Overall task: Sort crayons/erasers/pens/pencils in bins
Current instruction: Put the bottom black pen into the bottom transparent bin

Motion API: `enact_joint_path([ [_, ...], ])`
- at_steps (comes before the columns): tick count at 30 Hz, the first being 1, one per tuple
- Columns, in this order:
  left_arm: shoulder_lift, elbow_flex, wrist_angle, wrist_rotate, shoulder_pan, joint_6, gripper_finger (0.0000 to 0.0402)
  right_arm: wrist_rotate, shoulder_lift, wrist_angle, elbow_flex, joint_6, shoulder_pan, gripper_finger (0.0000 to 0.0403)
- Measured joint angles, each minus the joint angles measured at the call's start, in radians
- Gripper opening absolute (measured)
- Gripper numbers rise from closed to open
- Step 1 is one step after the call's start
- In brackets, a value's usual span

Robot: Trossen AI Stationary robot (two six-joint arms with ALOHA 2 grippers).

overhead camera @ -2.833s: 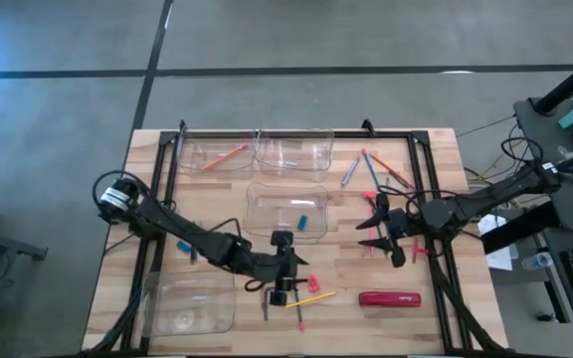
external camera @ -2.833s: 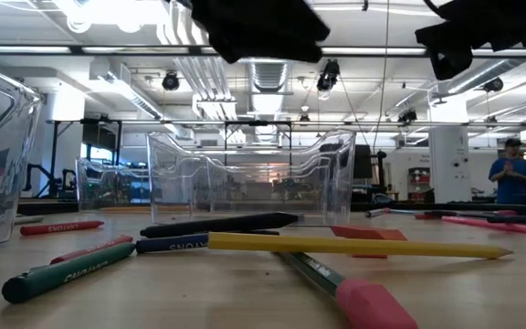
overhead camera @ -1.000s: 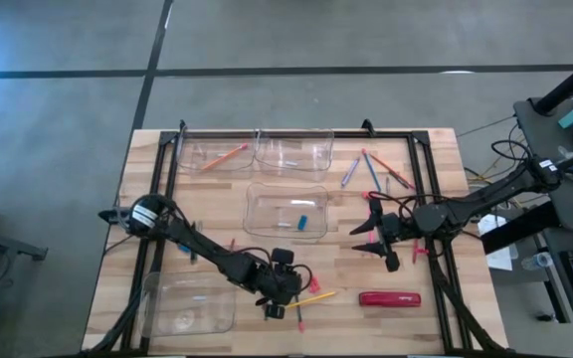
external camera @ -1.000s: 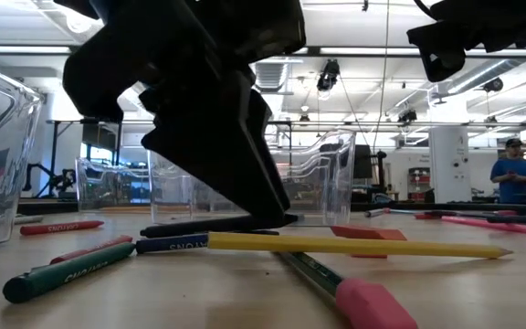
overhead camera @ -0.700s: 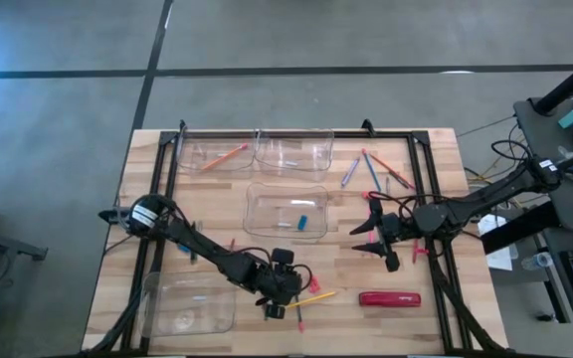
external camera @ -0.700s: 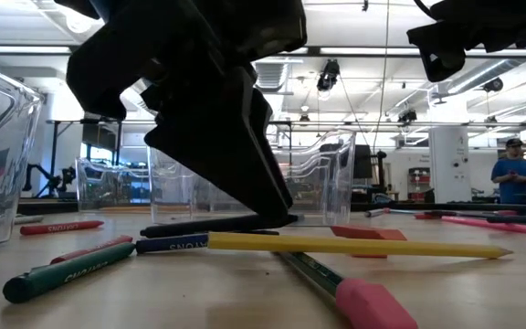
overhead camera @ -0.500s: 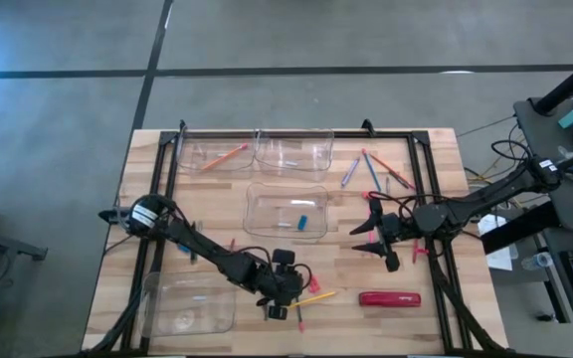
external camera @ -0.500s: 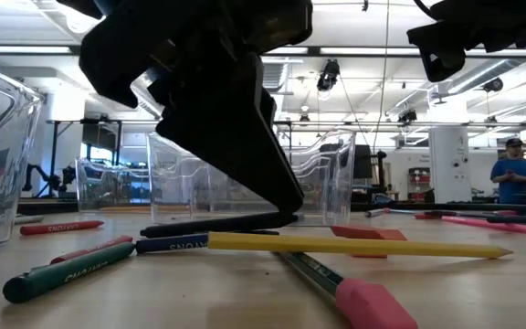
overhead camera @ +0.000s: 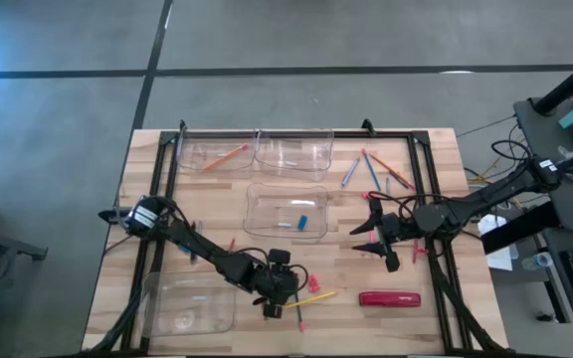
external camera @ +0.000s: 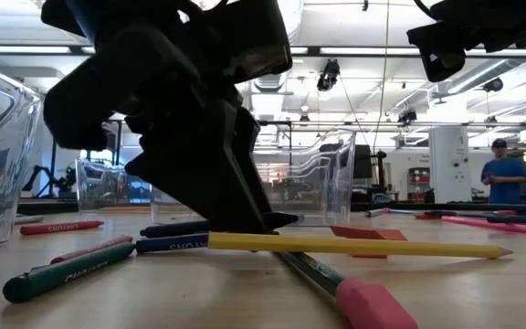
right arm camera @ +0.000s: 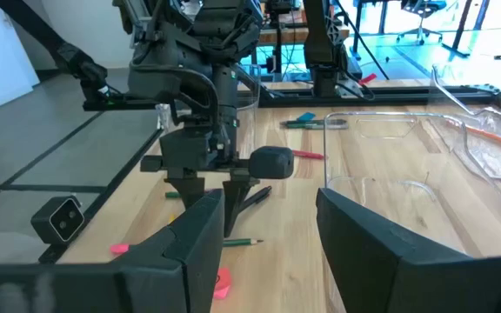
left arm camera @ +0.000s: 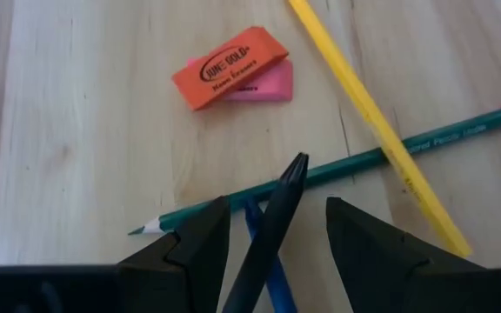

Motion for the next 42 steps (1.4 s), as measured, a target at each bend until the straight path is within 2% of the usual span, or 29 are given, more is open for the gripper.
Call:
enact_joint_path([
  [13, 0.000, -0.007, 0.045, -0.001, 0.001, 0.002, 0.0171, 0.000, 0.000, -0.002, 0.000, 0.000, 0.000, 0.0173],
  [30, 0.000, -0.009, 0.046, -0.001, 0.001, 0.003, 0.0025, 0.000, 0.000, -0.003, 0.000, 0.011, 0.000, 0.0173],
  [42, -0.037, 0.023, 0.037, -0.058, 0.002, 0.101, 0.0019, 0.000, 0.000, -0.003, 0.000, 0.026, 0.000, 0.0173],
])
